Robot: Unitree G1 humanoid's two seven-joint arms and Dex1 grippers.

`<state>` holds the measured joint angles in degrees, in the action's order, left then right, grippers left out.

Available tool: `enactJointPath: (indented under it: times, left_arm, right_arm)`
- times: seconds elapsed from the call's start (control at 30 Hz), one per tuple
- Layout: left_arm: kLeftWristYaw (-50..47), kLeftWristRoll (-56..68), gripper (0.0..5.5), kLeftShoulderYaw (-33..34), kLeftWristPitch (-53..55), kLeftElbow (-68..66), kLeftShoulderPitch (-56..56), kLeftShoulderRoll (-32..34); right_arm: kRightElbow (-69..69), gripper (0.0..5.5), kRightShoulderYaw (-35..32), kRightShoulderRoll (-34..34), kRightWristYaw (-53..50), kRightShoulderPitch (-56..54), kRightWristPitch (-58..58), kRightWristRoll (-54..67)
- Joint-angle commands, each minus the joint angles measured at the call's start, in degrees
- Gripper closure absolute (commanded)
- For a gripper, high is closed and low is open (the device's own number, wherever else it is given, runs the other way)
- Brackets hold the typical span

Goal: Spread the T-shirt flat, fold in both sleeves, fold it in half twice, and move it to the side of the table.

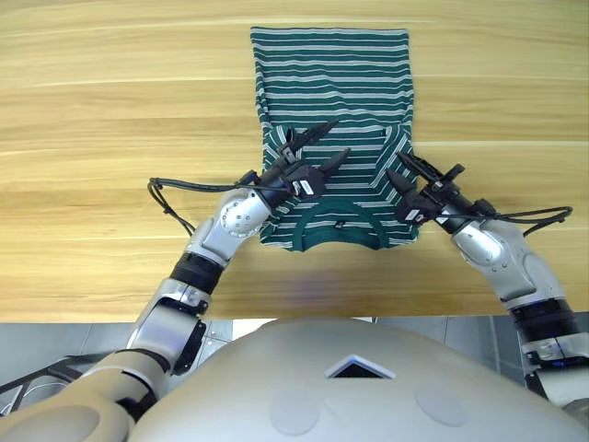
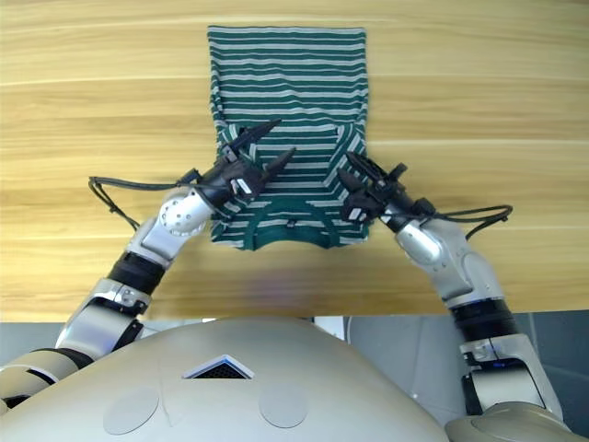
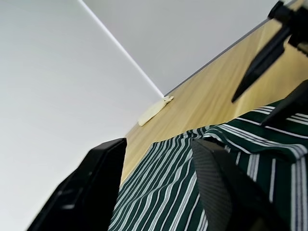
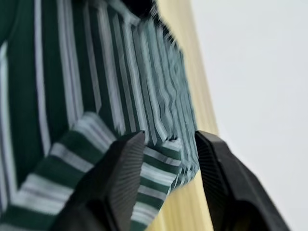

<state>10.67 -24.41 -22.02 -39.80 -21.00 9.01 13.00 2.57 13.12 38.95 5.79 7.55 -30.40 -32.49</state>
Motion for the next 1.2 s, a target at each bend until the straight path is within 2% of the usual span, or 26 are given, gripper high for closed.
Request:
enactJointPath:
  times: [0.03,0.2,0.33,0.5,0.87,1.07,1.2]
  left_arm:
    - [-0.71,-0.66,2.97,1.24,1.60,-2.44,0.01,2.42]
    - [-0.28,-7.51,2.97,-1.12,2.99,-6.50,-2.79,9.47]
    - [0.35,-9.22,2.97,-1.94,4.29,-8.95,-3.92,12.67]
    - [-0.51,-9.73,2.97,-2.95,5.21,-11.99,-3.96,13.65]
    - [-1.48,-7.56,2.97,-3.84,4.60,-10.55,-5.67,12.81]
    - [-1.60,-5.50,2.97,-3.77,3.42,-7.23,-6.52,11.58]
    - [-1.48,3.85,2.97,-0.06,-1.75,1.12,-8.29,11.36]
  right_arm:
    - [0.26,3.05,-2.54,0.93,1.70,0.83,0.96,2.68]
    - [2.40,3.05,-2.28,7.11,8.23,9.11,0.39,3.27]
    - [3.30,3.05,-1.58,9.15,11.43,12.75,0.86,4.06]
    - [4.59,3.05,-0.98,8.88,11.48,12.02,1.60,3.76]
    - [3.28,3.05,-5.14,11.37,10.15,11.40,0.99,4.92]
    - [-7.10,3.05,-8.86,11.73,13.35,11.83,-6.10,16.95]
    - [-11.46,3.05,-14.50,7.02,11.11,5.97,-7.09,29.23]
